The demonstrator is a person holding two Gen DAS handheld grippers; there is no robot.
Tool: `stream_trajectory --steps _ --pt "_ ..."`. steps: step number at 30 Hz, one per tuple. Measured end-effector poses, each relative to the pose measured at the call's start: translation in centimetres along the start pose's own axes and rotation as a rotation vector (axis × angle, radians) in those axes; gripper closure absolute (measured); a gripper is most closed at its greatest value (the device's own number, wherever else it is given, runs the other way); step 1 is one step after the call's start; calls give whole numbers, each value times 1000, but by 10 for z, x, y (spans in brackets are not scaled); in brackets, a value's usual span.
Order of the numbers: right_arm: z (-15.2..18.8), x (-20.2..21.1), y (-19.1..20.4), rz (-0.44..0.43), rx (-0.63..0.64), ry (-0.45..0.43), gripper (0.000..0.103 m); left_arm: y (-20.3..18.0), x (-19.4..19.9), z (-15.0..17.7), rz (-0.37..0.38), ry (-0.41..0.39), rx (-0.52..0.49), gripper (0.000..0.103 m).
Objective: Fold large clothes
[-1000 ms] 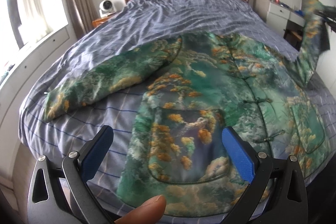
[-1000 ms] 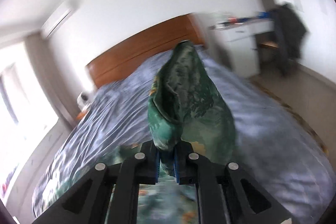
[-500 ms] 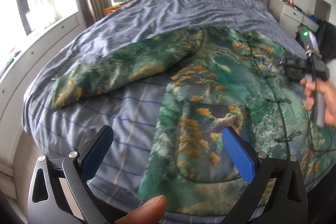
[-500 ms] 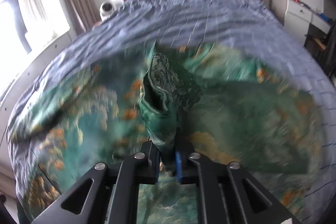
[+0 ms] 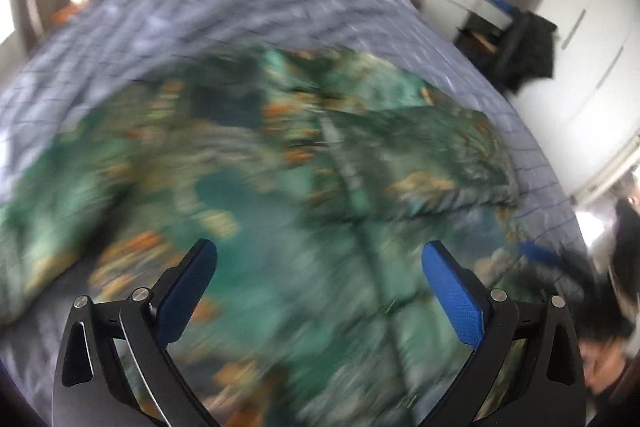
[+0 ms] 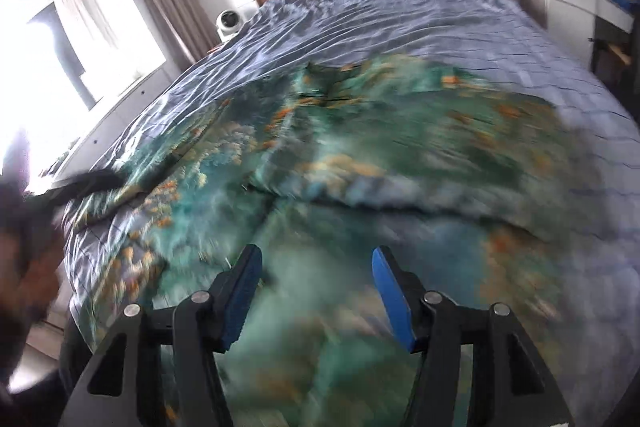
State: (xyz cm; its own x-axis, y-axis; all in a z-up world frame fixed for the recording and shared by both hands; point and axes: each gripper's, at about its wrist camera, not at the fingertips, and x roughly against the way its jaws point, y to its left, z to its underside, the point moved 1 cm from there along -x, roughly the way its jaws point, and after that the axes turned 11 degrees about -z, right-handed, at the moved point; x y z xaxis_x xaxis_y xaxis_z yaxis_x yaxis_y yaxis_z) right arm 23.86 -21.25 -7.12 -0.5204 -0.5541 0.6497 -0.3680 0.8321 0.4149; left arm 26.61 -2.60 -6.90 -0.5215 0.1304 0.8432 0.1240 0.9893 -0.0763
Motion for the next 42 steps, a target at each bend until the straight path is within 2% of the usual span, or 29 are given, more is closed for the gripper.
stream_trajectory --steps 1,3,4,5,6,7,8,10,13,16,20,22,24,26,27,28,34,38,42 --pt "9 15 -6 15 -5 -10 44 -10 -17 -9 12 23 -9 2" --pt "22 37 -15 36 -12 -19 44 -31 -56 -24 -4 72 -25 12" --pt "26 41 -19 45 -14 -21 44 -35 -69 -27 -17 92 -31 25" --pt "29 48 -25 57 -19 -25 44 -44 -91 -29 -45 139 -42 42" --pt "33 57 -32 73 -27 -29 44 -49 -104 -29 -53 174 -46 51" --pt "34 61 -36 81 -33 -31 44 -51 -111 -28 -46 191 -45 73" --pt "35 67 -44 95 -43 -35 44 -54 -117 -27 -50 194 -43 79" --pt "32 74 -60 134 -56 -43 44 -61 -113 -25 -84 149 -61 86" --pt "13 77 -88 189 -74 -65 44 -68 -97 -20 -106 105 -101 88" --pt "-29 65 -121 201 -95 -96 44 -66 -88 -12 -113 94 -127 88" --pt "-95 16 -160 194 -113 -81 44 -62 -98 -10 -121 112 -140 87" --pt "-118 -11 -172 218 -96 -77 44 -59 -105 -11 -111 123 -111 86" --pt "-135 -47 -191 204 -125 -31 44 -57 -108 -11 -104 129 -92 85" --pt "-135 -79 -207 186 -188 51 44 -55 -110 -10 -97 131 -81 84" --pt "-129 -102 -220 185 -231 136 44 -55 -110 -10 -96 131 -78 84" --pt "-128 -110 -225 185 -241 158 44 -55 -110 -10 -96 130 -78 84" --pt "-119 -81 -200 201 -151 130 44 -54 -110 -9 -106 122 -82 83" --pt "-87 -48 -166 153 -65 152 44 -57 -109 -8 -118 117 -86 83" --pt "-60 -38 -155 120 -82 161 44 -60 -109 -8 -133 115 -89 82"
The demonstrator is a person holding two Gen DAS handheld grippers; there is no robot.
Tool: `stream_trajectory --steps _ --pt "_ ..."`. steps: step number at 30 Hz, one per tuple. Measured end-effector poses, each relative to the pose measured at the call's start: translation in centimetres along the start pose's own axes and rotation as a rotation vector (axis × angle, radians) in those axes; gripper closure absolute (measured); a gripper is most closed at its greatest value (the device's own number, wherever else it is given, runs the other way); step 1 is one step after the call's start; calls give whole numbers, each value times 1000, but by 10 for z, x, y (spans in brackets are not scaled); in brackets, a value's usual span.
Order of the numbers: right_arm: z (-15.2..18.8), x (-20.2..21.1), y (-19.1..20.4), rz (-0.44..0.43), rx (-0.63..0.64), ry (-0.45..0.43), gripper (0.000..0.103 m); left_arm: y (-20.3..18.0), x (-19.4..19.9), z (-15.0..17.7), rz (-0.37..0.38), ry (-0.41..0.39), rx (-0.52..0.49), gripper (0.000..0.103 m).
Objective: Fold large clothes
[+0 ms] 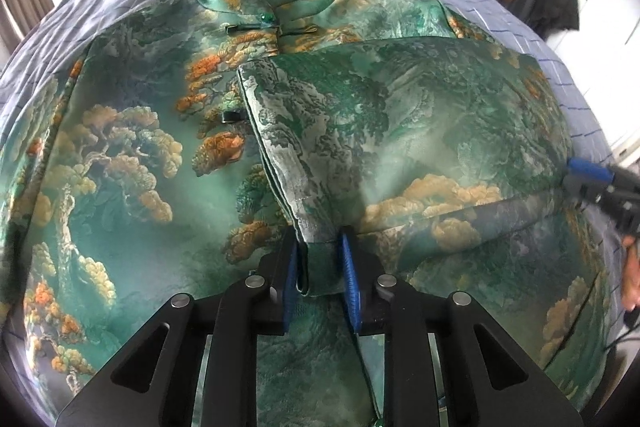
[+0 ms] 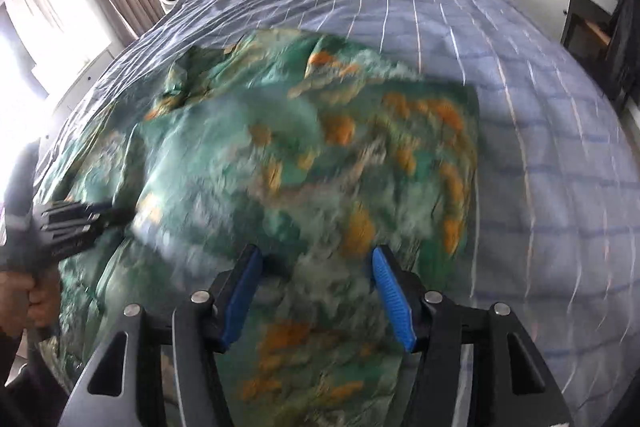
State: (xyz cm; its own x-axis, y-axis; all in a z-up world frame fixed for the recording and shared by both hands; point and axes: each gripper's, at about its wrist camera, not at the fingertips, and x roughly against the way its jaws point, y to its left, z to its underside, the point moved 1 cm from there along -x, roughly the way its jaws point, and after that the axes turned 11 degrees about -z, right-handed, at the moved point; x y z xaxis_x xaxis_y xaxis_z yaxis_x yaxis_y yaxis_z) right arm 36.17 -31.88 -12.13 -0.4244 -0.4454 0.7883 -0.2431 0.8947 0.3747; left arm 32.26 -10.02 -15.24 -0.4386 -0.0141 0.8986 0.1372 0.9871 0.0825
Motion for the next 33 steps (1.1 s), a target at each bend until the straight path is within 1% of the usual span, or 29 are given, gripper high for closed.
stream_trajectory --steps 3,6,7,9,11,12,14,15,17,19,21,22,23,25,27,29,31,33 --pt "8 -23 -10 17 -30 29 44 -1 -2 0 -9 0 1 81" --pt "9 -32 -9 50 -28 15 44 -1 2 1 -20 -6 1 78" --pt "8 -32 -8 58 -30 15 44 0 5 1 -28 -10 4 72" --pt "7 -26 -2 89 -21 10 44 3 15 6 -42 -25 12 68" --pt "9 -14 11 131 12 -10 43 8 30 13 -50 -48 8 52" --pt "12 -5 18 146 29 -21 43 10 35 16 -55 -58 4 48" --pt "21 10 31 151 42 -37 43 21 54 30 -66 -100 -4 33" --pt "23 17 34 141 42 -44 43 27 61 36 -71 -112 -2 30" --pt "36 32 46 116 40 -68 43 48 79 54 -78 -135 22 18" --pt "52 46 64 100 50 -90 42 68 91 68 -87 -145 51 13" --pt "69 59 82 73 64 -114 41 96 102 86 -111 -148 91 12" --pt "74 62 89 58 66 -121 39 112 107 95 -131 -150 113 11" --pt "81 66 97 38 65 -126 32 131 111 104 -160 -151 143 11" --pt "100 74 111 -9 48 -129 25 164 117 120 -216 -145 200 10" --pt "118 78 123 -35 20 -132 25 192 119 132 -252 -134 250 9" --pt "131 82 131 -40 6 -132 25 220 120 146 -297 -121 302 9" --pt "144 87 141 -26 4 -140 25 240 121 158 -340 -115 338 9" --pt "155 91 149 -10 6 -143 25 253 121 167 -357 -111 368 9"
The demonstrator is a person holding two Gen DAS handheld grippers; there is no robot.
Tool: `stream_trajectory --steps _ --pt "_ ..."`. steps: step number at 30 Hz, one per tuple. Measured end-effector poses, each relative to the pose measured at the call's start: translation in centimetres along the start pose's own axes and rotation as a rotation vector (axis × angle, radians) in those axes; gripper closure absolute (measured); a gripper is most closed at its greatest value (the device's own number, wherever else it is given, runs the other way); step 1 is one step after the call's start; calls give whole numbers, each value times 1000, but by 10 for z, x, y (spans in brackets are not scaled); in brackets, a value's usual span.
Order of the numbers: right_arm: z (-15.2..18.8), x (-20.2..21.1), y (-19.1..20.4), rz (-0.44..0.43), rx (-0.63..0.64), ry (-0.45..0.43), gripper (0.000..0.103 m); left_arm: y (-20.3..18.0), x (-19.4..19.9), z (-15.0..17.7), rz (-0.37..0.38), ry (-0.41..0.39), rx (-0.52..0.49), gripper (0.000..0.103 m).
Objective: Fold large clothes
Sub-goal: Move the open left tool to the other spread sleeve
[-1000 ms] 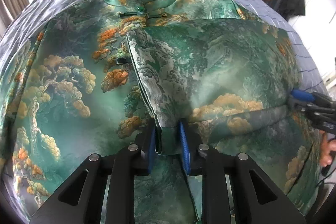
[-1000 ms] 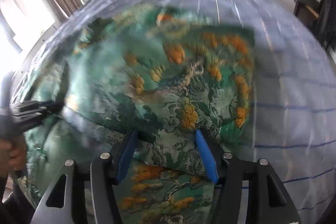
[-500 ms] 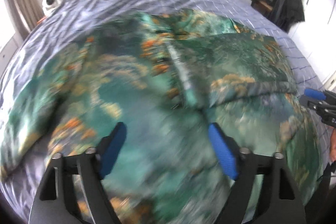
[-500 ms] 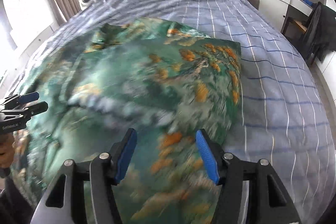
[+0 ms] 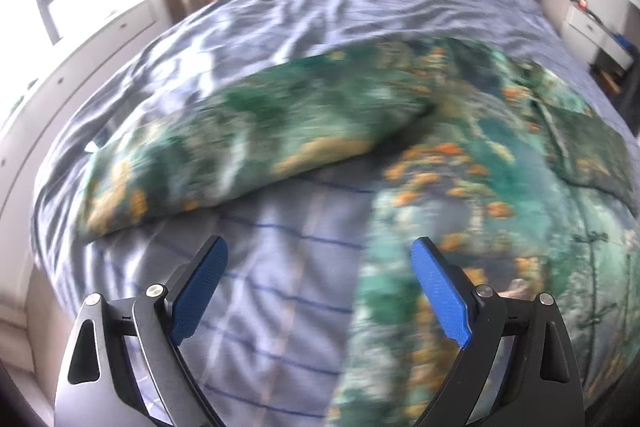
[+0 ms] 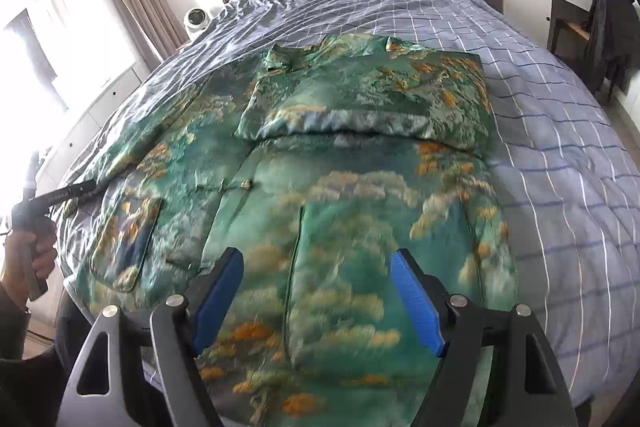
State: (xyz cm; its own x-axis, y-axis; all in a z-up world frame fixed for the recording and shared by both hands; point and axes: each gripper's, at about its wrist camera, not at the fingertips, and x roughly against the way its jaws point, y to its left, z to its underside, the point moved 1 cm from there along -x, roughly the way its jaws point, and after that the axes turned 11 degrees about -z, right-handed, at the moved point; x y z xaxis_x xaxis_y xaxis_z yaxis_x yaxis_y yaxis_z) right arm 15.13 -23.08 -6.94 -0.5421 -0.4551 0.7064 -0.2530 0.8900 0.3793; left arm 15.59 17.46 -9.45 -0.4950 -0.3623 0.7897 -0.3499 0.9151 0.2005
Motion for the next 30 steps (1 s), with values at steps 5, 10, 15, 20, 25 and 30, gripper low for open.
stream_trajectory --steps 5,10,15,20,25,30 --pt "15 11 7 19 -9 -14 25 27 -16 5 -47 40 75 9" --pt "25 11 6 36 -23 -1 25 28 -12 6 -119 3 52 9" --pt "26 9 6 32 -41 5 25 27 -10 -1 -118 -14 54 9" --pt "26 6 10 29 -34 11 25 26 -10 -6 -123 -18 55 9" --pt "26 2 14 27 -36 23 25 27 -13 -7 -122 -8 55 9" --pt "26 0 20 28 -22 28 25 78 -54 -4 72 130 310 6"
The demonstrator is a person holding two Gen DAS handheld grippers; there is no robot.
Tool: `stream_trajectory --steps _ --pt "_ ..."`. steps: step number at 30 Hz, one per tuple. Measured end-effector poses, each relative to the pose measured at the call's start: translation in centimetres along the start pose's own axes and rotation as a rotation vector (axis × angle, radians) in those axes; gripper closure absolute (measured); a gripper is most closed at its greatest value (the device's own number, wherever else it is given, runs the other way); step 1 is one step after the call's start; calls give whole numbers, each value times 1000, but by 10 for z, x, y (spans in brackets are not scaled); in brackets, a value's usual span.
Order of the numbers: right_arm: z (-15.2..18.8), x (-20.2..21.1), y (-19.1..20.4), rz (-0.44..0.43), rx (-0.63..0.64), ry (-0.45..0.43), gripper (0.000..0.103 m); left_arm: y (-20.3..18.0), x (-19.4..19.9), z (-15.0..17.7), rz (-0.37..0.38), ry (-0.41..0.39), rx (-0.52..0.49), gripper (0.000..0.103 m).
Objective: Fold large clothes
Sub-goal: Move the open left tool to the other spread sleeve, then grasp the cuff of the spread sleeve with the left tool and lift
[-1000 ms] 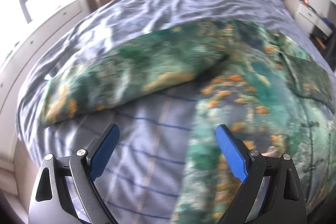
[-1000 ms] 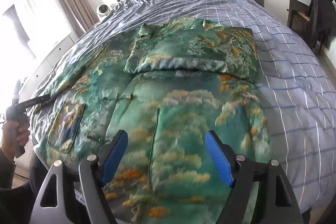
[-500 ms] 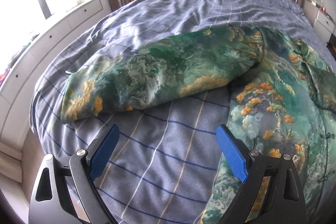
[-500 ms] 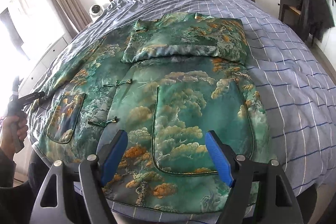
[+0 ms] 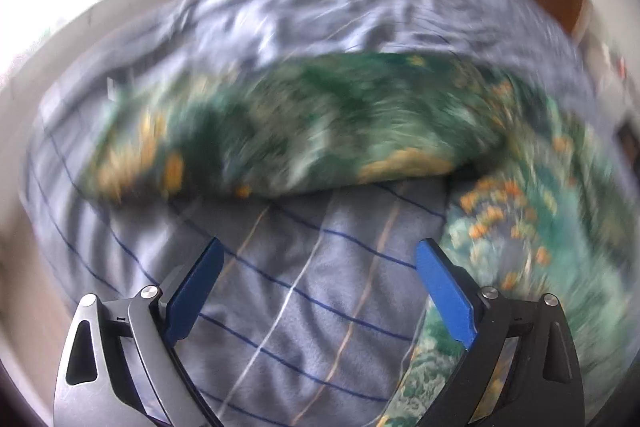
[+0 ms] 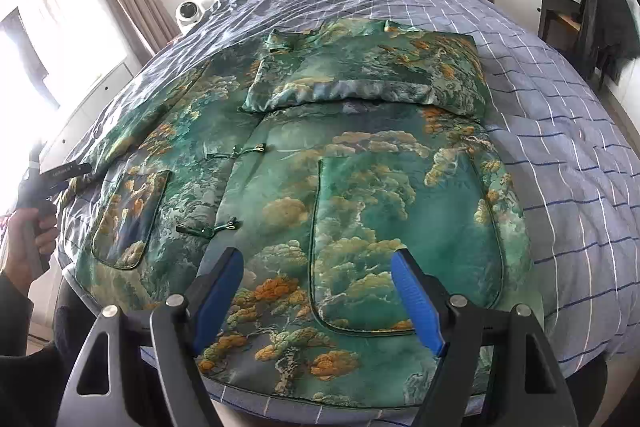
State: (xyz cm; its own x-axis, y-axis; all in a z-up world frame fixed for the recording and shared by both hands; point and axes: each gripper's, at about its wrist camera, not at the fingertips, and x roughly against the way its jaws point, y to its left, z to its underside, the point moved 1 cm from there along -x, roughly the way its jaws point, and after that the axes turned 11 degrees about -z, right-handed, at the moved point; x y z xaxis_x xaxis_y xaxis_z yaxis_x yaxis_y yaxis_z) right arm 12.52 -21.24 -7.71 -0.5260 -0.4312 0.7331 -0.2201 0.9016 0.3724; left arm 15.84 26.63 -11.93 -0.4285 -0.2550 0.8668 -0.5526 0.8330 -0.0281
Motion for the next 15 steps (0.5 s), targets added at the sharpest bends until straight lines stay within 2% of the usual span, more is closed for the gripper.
stream_trajectory --steps 1,3,5,9,12,13,14,15 --pt "0 0 2 2 6 1 25 11 -7 -2 36 27 60 6" --pt "1 0 4 3 15 5 25 49 -31 -7 164 97 277 6" --pt "1 -2 7 2 22 13 25 70 -48 -13 213 127 412 6" --pt "2 -8 14 -2 35 37 25 94 -77 -34 252 118 627 5" --pt "2 -11 22 -13 47 45 25 101 -80 -49 192 66 729 7" --pt "2 -11 25 -17 53 47 25 101 -77 -52 159 45 742 16" --pt "2 -10 27 -20 58 48 25 98 -73 -58 102 25 736 42" --pt "2 -10 29 -22 65 51 25 96 -72 -61 68 21 718 60"
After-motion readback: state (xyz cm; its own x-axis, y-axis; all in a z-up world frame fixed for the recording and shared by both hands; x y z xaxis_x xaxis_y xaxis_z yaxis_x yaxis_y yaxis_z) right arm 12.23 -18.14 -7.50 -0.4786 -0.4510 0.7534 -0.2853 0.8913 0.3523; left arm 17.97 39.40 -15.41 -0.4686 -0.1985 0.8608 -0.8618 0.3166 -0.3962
